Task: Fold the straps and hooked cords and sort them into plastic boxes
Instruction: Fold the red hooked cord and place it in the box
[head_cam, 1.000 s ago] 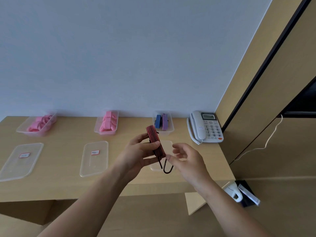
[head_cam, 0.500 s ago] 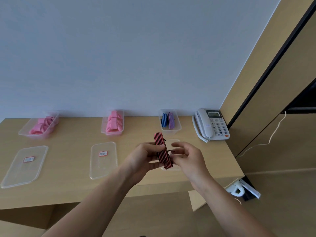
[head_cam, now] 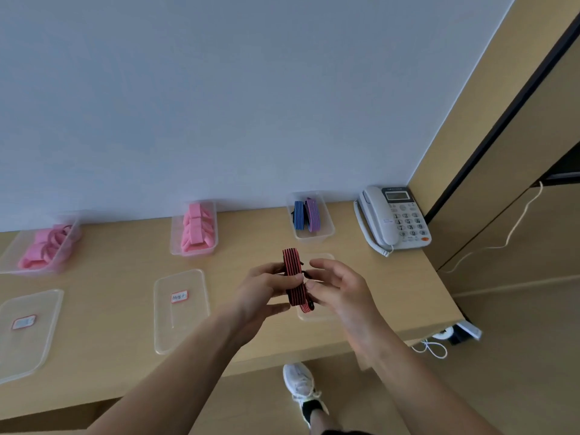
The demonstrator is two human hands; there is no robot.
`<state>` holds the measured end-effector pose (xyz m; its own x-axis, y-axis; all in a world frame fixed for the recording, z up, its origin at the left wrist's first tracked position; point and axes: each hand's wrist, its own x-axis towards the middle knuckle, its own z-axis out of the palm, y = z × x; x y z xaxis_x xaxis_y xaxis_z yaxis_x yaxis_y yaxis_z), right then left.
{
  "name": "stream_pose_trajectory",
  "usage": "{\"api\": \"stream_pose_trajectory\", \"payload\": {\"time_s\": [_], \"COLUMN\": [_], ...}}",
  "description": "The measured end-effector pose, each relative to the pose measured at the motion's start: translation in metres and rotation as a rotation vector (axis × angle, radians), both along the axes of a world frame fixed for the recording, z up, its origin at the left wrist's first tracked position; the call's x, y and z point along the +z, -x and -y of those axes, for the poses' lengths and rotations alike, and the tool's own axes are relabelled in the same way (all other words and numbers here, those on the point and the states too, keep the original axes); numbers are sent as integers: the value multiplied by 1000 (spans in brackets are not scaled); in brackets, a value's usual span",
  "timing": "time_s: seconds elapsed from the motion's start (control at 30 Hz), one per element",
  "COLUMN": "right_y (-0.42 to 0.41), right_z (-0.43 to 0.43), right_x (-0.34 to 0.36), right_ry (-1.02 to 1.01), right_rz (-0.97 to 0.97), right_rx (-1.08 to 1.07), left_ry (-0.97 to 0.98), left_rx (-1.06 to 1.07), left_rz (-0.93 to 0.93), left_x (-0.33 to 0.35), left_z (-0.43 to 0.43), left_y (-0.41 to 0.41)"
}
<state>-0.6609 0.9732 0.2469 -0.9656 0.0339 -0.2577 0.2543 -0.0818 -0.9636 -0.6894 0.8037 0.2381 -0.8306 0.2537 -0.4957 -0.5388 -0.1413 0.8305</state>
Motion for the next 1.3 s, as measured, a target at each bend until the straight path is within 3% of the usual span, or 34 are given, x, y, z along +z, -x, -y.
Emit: {"api": "stream_pose_trajectory", "payload": {"time_s": [0.37, 0.5, 0.67, 0.83, 0.9, 1.03, 1.3], "right_y": [121, 163, 205, 245, 254, 264, 274], "right_z": [-40, -53, -60, -71, -68, -52, -56], "right_x": [-32, -41, -44, -51, -52, -56, -70], "right_ry": [-110, -263, -310, -563, -690, -941, -877], "right_rz": [-20, -17, 106, 177, 161, 59, -7], "right_rx": [144, 272, 348, 486, 598, 786, 850], "left_ry": [-87, -103, -4, 464, 558, 576, 587], "left_rx": [58, 81, 52, 214, 270, 211, 261], "left_rz": [161, 252, 346, 193, 135, 137, 114], "left_x": [-25, -34, -49, -69, -78, -88, -97], "left_z": [-44, -54, -59, -63, -63, -63, -66], "left_y": [106, 139, 170, 184, 185, 184, 184]}}
